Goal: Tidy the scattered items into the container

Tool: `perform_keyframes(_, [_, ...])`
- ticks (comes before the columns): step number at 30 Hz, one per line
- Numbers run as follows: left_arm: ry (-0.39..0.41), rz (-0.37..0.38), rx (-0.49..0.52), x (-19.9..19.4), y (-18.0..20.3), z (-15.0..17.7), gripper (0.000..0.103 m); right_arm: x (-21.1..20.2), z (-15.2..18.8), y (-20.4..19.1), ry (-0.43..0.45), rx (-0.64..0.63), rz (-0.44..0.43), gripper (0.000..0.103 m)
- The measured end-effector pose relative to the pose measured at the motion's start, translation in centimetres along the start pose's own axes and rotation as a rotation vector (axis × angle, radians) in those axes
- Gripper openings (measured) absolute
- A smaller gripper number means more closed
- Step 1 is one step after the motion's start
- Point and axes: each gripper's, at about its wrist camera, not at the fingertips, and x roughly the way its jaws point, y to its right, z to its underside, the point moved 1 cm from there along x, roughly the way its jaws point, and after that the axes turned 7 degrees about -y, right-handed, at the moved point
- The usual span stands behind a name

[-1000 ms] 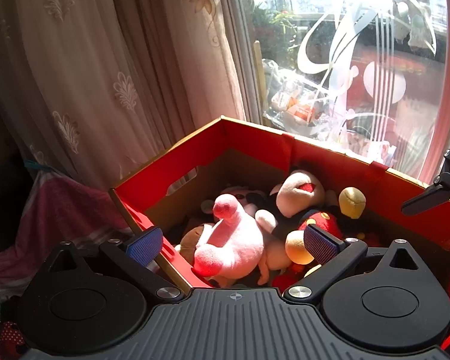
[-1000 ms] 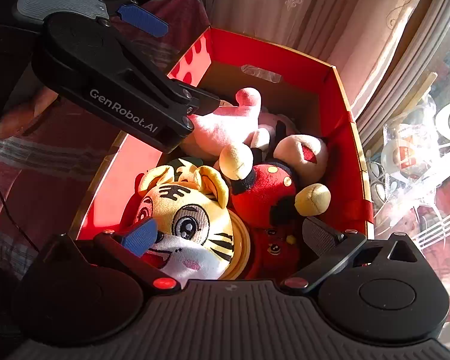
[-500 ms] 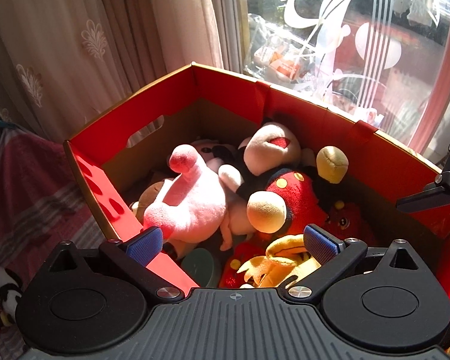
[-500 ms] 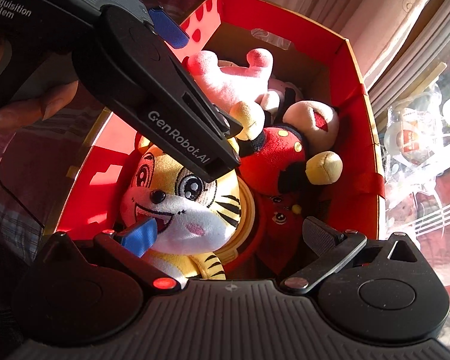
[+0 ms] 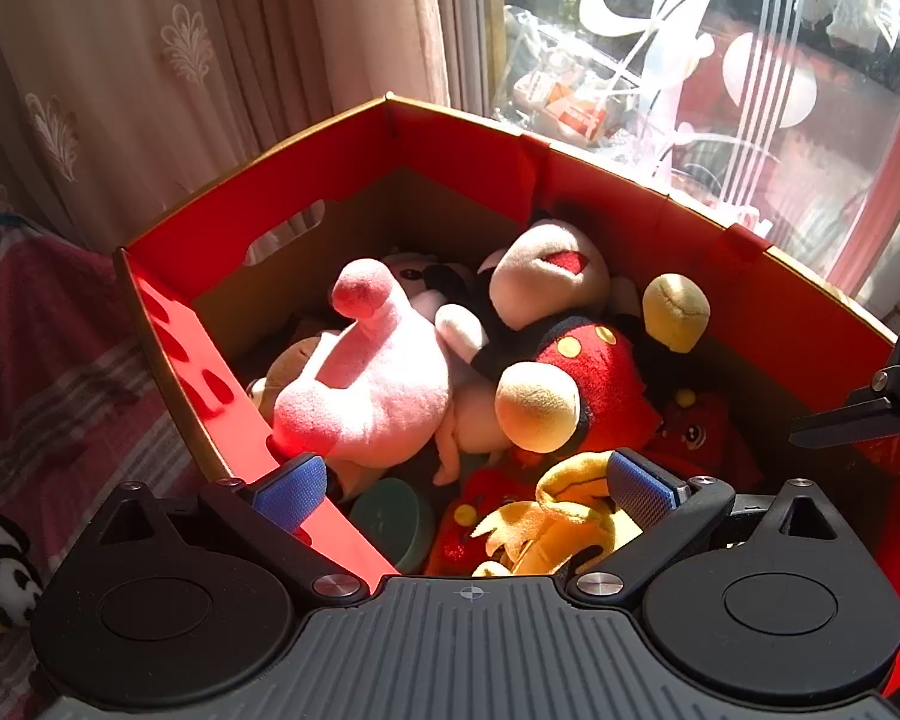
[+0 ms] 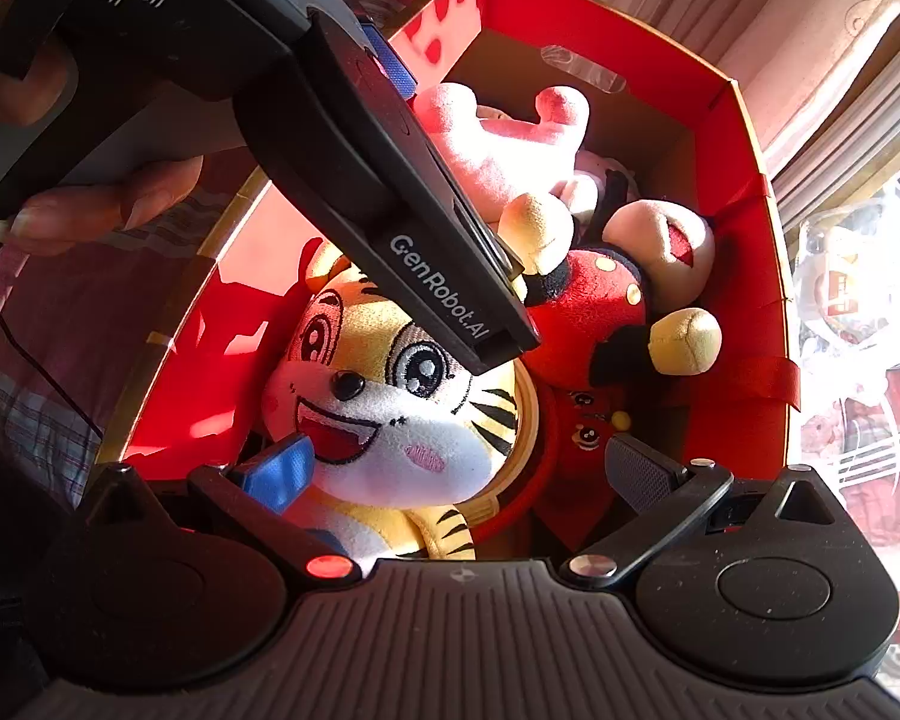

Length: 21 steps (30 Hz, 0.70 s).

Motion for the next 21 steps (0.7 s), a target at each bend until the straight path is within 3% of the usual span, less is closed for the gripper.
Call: perform_keyframes(21, [-0.017, 0.012, 0.012, 0.98, -0.20, -0.33, 0.103, 0.42, -0.77, -0.45, -0.023, -0.029, -0.006, 0.103])
